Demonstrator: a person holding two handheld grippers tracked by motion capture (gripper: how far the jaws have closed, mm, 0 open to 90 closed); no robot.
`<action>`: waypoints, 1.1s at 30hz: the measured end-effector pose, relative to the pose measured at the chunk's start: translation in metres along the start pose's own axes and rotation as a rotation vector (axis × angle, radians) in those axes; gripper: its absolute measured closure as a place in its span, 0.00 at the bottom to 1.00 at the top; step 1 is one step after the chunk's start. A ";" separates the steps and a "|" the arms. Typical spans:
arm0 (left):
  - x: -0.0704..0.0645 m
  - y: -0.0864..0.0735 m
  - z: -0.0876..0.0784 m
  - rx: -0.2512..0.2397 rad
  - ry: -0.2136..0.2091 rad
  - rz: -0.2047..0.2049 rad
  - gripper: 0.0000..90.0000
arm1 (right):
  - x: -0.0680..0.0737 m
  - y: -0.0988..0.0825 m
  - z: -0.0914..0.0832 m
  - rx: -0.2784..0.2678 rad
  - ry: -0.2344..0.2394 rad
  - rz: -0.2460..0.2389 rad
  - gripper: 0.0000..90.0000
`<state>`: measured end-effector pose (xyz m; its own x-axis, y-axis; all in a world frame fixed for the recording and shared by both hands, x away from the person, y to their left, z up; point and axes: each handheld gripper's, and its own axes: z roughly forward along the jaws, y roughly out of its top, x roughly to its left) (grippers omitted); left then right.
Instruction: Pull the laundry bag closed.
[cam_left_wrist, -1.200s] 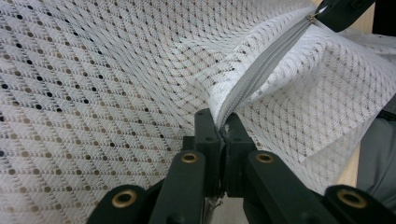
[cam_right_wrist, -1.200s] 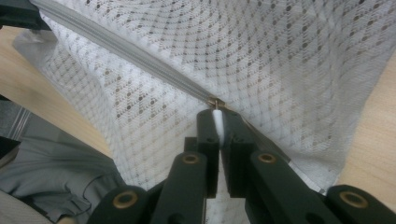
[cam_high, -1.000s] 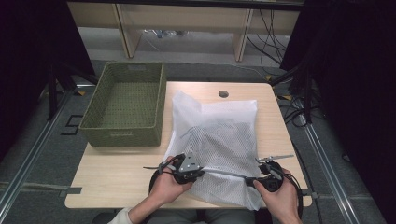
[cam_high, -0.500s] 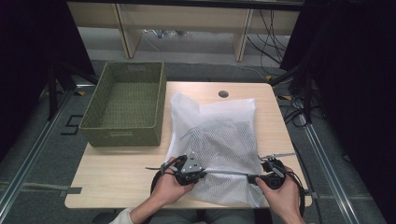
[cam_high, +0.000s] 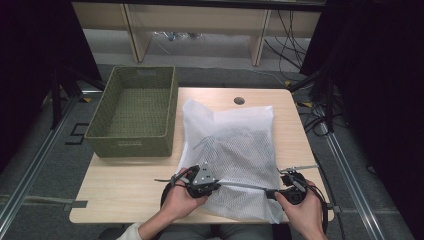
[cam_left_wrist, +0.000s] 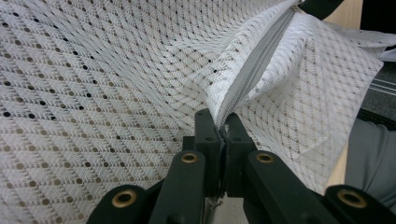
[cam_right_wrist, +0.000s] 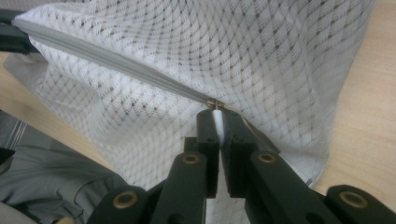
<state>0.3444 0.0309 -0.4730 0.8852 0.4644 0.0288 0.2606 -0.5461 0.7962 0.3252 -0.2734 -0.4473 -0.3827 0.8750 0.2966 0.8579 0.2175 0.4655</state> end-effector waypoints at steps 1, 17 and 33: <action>-0.001 0.000 0.001 -0.013 0.002 -0.015 0.97 | 0.002 -0.001 0.000 0.011 -0.009 0.027 0.98; 0.000 0.000 -0.001 -0.004 0.004 -0.006 0.97 | -0.002 -0.012 0.000 0.044 0.006 0.084 0.98; 0.000 0.000 -0.001 -0.004 0.006 -0.005 0.97 | -0.013 -0.017 -0.002 0.052 -0.012 0.077 0.98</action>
<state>0.3444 0.0317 -0.4730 0.8815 0.4714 0.0287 0.2633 -0.5409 0.7988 0.3150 -0.2896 -0.4570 -0.3107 0.8950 0.3199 0.9016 0.1710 0.3973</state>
